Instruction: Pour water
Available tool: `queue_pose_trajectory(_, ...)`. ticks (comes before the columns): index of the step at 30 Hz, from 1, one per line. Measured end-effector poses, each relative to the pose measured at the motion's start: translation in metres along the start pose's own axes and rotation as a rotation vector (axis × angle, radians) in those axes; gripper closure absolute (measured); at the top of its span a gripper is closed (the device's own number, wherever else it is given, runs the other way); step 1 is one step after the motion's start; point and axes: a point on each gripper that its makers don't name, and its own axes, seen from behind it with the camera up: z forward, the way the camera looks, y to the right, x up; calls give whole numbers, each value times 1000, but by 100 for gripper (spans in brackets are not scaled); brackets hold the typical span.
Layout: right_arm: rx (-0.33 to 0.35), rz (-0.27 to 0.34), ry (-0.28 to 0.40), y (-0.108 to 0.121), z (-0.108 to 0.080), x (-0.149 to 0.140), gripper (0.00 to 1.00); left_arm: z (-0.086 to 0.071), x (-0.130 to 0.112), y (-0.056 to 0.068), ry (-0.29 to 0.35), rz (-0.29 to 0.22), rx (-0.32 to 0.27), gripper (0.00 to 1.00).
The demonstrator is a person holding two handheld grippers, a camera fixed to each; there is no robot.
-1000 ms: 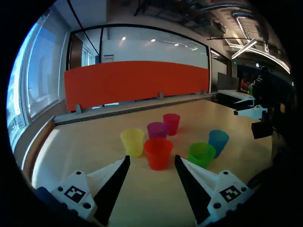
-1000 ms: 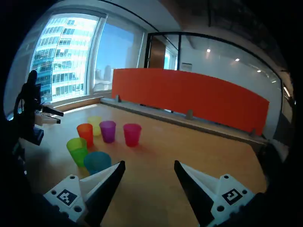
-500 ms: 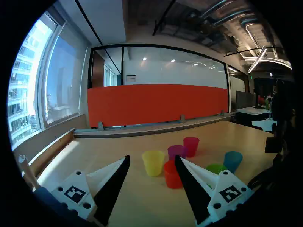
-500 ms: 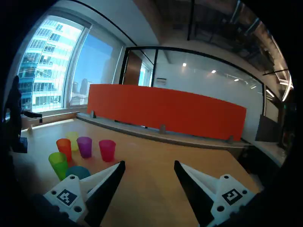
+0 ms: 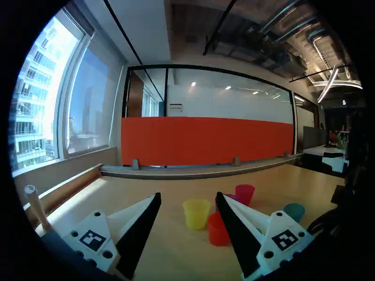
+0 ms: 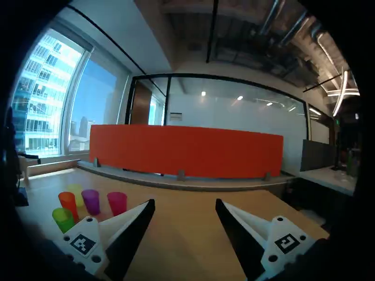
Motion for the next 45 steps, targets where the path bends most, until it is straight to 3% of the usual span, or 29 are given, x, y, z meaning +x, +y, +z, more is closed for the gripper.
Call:
queue_pose_trajectory(7, -32, 18, 11, 11, -6, 1, 0, 1, 11, 4, 30, 9, 3, 13)
queue_pose_trajectory(23, -17, 69, 25, 3, -9, 13, 0, 1, 30, -3, 106, 38, 77, 13)
queue_pose_trajectory(32, -46, 68, 45, 10, -20, 20, 0, 2, 15, -8, 109, 51, 103, 13)
queue_pose_trajectory(45, -72, 90, 52, 18, -26, 26, 0, 7, -24, -7, 79, 44, 120, 13)
